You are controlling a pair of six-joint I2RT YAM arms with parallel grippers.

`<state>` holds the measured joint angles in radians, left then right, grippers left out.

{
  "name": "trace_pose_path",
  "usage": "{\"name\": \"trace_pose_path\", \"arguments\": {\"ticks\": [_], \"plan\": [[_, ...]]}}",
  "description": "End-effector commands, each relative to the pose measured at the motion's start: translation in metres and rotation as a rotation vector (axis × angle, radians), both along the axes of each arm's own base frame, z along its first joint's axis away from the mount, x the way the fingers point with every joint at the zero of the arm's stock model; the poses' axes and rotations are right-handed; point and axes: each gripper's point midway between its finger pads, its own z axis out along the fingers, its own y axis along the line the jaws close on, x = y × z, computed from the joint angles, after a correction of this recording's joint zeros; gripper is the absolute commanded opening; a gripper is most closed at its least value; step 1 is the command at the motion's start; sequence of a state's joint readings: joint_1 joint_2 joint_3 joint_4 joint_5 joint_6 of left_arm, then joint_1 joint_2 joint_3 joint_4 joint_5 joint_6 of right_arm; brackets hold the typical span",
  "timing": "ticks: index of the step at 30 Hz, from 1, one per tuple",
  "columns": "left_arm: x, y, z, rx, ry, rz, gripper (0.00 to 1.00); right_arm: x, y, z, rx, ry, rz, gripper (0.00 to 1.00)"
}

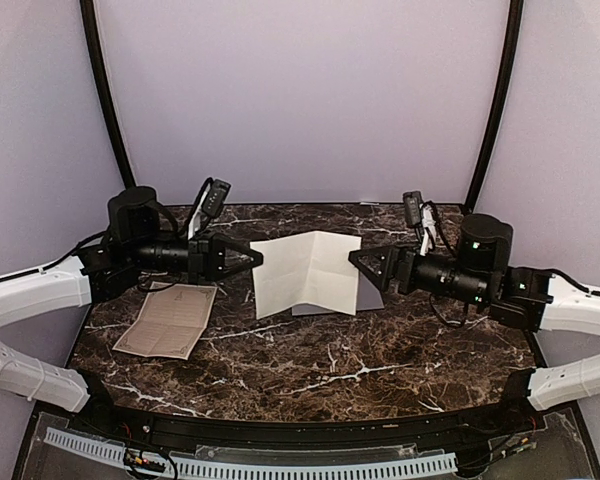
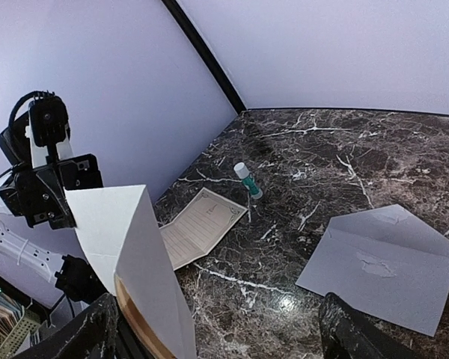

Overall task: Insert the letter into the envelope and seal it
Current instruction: Fold the letter.

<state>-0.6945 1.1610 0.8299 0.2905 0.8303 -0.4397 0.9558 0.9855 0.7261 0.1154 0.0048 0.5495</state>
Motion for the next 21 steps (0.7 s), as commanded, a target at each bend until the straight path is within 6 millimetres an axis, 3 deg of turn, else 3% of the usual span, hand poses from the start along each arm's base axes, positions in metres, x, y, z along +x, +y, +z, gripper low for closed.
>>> {"name": "trace_pose_path", "arguments": {"ticks": [1, 8, 14, 21], "plan": [[0.0, 0.001, 0.007, -0.03, -0.021, 0.008, 0.0, -0.014, 0.02, 0.003, 0.066, -0.005, 0.125, 0.78], [0.003, 0.0, 0.004, -0.021, -0.008, 0.017, 0.0, -0.02, 0.037, 0.009, 0.07, -0.039, 0.196, 0.03], [0.004, -0.002, -0.001, -0.017, 0.011, 0.012, 0.0, -0.03, 0.056, 0.019, 0.063, -0.091, 0.283, 0.0], [0.006, -0.01, 0.002, -0.051, 0.051, -0.026, 0.0, -0.046, 0.104, 0.015, 0.029, -0.116, 0.438, 0.0]]}}
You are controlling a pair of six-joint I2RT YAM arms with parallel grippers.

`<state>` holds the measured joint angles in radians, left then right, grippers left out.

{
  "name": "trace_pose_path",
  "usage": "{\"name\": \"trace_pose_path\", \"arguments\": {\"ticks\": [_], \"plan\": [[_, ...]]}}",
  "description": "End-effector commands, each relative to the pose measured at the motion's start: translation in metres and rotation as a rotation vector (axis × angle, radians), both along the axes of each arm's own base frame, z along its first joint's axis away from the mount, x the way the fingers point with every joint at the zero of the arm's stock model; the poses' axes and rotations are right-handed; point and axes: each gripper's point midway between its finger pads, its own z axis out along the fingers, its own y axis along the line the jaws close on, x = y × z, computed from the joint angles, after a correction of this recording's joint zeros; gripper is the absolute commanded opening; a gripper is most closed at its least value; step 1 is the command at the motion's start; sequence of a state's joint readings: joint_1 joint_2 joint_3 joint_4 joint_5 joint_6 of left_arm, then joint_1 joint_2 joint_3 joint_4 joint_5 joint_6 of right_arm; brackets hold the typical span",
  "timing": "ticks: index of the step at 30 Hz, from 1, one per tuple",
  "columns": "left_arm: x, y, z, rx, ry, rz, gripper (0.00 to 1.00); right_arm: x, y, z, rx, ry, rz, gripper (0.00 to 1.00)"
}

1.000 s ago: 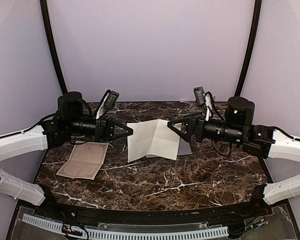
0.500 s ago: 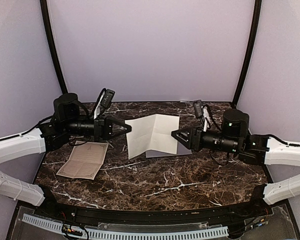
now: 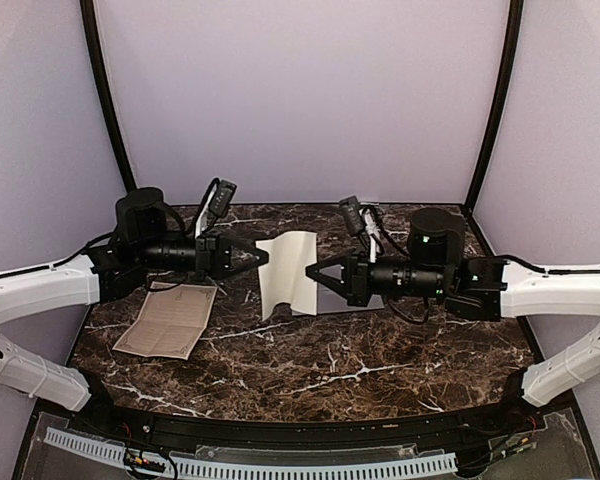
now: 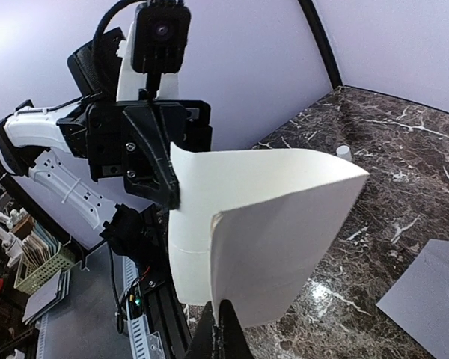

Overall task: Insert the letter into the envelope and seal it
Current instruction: Fold the letter.

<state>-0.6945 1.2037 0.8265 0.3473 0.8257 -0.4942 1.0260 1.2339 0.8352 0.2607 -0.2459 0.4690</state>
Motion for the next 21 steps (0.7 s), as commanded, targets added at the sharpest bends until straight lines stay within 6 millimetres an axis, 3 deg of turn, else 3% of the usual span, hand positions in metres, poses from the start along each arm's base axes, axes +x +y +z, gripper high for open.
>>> {"name": "trace_pose_path", "arguments": {"ticks": [1, 9, 21], "plan": [[-0.003, -0.005, 0.005, -0.042, 0.021, -0.045, 0.0, -0.015, 0.031, 0.018, 0.046, -0.074, 0.124, 0.0], [-0.007, -0.011, 0.0, -0.044, 0.062, -0.079, 0.0, -0.015, 0.058, 0.017, 0.033, -0.101, 0.195, 0.0], [-0.006, -0.017, -0.016, -0.012, 0.12, -0.08, 0.03, -0.01, 0.071, 0.013, 0.003, -0.102, 0.206, 0.0]]}}
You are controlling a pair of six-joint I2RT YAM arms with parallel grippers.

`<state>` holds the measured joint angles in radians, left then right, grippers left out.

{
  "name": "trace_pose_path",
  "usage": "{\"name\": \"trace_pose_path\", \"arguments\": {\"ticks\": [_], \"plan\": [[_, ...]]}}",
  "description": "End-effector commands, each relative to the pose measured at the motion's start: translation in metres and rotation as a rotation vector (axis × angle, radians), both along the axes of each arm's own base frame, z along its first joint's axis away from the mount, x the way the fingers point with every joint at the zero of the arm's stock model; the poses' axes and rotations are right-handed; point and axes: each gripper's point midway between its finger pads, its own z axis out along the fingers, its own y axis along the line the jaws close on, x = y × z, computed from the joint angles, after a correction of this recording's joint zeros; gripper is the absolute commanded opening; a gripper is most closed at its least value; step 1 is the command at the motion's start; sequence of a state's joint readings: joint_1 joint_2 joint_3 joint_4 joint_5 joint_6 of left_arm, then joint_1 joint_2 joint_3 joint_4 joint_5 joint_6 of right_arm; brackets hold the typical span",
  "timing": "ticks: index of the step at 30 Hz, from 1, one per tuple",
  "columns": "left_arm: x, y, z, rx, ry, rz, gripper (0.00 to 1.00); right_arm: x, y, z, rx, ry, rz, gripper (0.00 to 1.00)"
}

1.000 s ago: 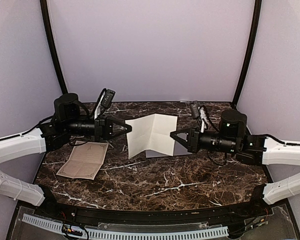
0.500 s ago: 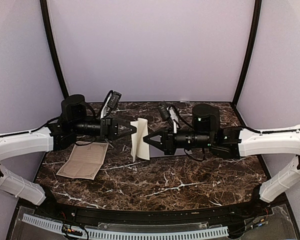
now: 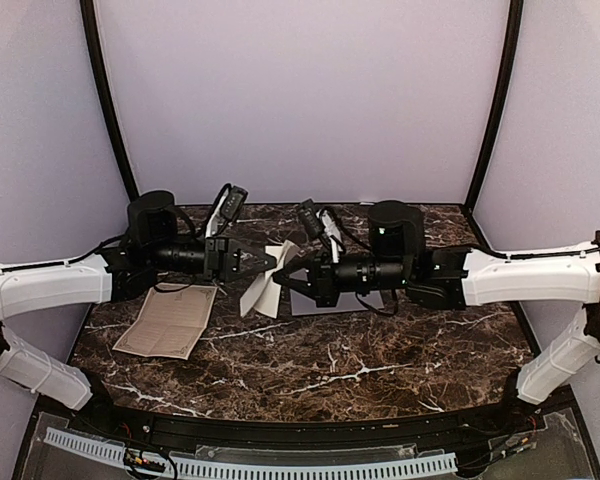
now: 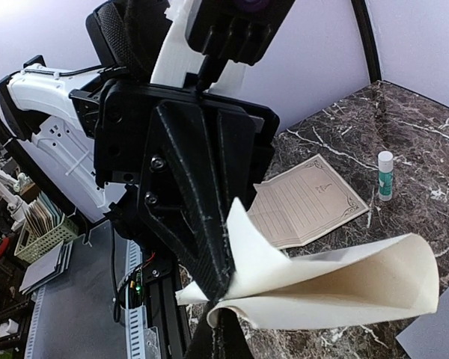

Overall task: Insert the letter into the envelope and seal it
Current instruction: Fold the letter.

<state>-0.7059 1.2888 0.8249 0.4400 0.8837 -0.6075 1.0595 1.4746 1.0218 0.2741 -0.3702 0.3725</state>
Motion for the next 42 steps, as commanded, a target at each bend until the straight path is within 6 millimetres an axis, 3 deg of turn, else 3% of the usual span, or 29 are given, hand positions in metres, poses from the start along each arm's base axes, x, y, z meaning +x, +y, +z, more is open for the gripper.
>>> {"name": "trace_pose_path", "arguments": {"ticks": [1, 12, 20, 31, 36, 37, 40, 42], "plan": [[-0.005, -0.003, -0.004, -0.002, 0.009, -0.018, 0.05, -0.004, 0.011, 0.02, 0.042, -0.044, 0.036, 0.0], [-0.008, -0.006, -0.01, 0.004, 0.06, -0.045, 0.2, 0.002, 0.014, 0.014, 0.014, -0.044, 0.01, 0.0], [-0.01, -0.011, -0.019, 0.027, 0.092, -0.065, 0.22, 0.004, 0.017, 0.011, -0.004, -0.046, 0.011, 0.0], [-0.011, -0.015, -0.025, 0.054, 0.105, -0.071, 0.02, 0.007, 0.017, 0.007, -0.022, -0.048, -0.005, 0.0], [-0.008, -0.013, -0.025, 0.064, 0.097, -0.048, 0.0, 0.009, 0.015, 0.007, -0.025, -0.046, -0.019, 0.0], [-0.007, -0.013, -0.024, 0.062, 0.088, -0.036, 0.0, 0.009, 0.015, 0.009, -0.022, -0.046, -0.021, 0.04], [-0.004, -0.01, -0.018, 0.041, 0.065, 0.003, 0.0, 0.006, 0.008, 0.023, 0.008, -0.055, -0.028, 0.48], [-0.002, -0.007, -0.01, 0.022, 0.04, 0.032, 0.0, 0.002, -0.002, 0.035, 0.033, -0.069, -0.038, 0.66]]}}
